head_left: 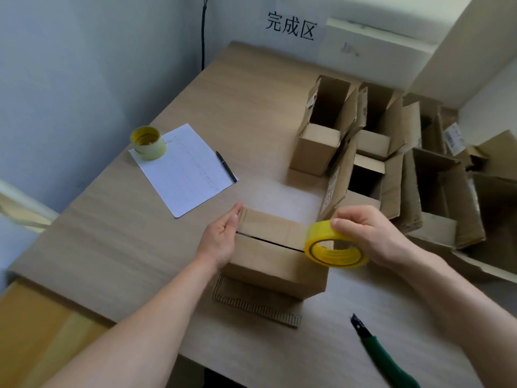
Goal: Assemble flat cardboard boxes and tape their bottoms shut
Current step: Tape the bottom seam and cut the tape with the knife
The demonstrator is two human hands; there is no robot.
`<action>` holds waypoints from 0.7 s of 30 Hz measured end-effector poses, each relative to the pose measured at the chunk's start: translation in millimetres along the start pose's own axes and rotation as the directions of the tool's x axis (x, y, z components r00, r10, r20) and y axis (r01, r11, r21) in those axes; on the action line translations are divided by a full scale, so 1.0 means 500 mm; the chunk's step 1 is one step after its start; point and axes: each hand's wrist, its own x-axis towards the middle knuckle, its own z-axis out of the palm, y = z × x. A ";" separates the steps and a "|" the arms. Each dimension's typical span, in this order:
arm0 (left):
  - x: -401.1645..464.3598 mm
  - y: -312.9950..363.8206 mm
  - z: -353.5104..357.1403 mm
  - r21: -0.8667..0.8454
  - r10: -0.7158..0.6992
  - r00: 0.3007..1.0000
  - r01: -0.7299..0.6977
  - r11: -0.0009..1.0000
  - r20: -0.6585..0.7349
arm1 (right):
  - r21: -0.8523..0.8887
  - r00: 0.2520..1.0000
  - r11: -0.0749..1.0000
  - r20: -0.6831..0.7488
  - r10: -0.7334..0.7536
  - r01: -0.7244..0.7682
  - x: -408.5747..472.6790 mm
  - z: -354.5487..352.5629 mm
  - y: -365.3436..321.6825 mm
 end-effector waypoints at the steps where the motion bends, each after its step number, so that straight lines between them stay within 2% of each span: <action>1: 0.002 0.000 0.002 0.015 0.003 1.000 -0.003 1.000 0.005 | -0.231 1.000 0.973 -0.010 -0.021 0.018 -0.006 -0.007 0.006; 2: 0.003 -0.001 0.004 0.029 0.008 1.000 -0.008 1.000 0.004 | -0.419 0.998 0.908 -0.035 -0.044 0.025 -0.012 -0.009 0.010; 3: 0.004 0.000 0.005 0.045 0.015 1.000 -0.015 0.999 0.003 | -0.519 0.996 0.855 -0.064 -0.059 0.017 -0.019 -0.008 0.012; 4: 0.005 -0.001 0.006 0.059 0.024 1.000 -0.024 0.998 0.006 | -0.546 0.994 0.838 -0.087 -0.062 0.004 -0.026 -0.004 0.012; 13: 0.008 0.001 0.006 0.131 0.043 0.999 -0.041 0.991 -0.008 | -0.637 0.987 0.760 -0.155 0.038 -0.130 -0.046 0.016 0.051; 21: 0.002 0.007 0.004 0.172 0.036 0.999 -0.030 0.985 -0.035 | -0.640 0.981 0.748 -0.180 0.074 -0.174 -0.045 0.028 0.069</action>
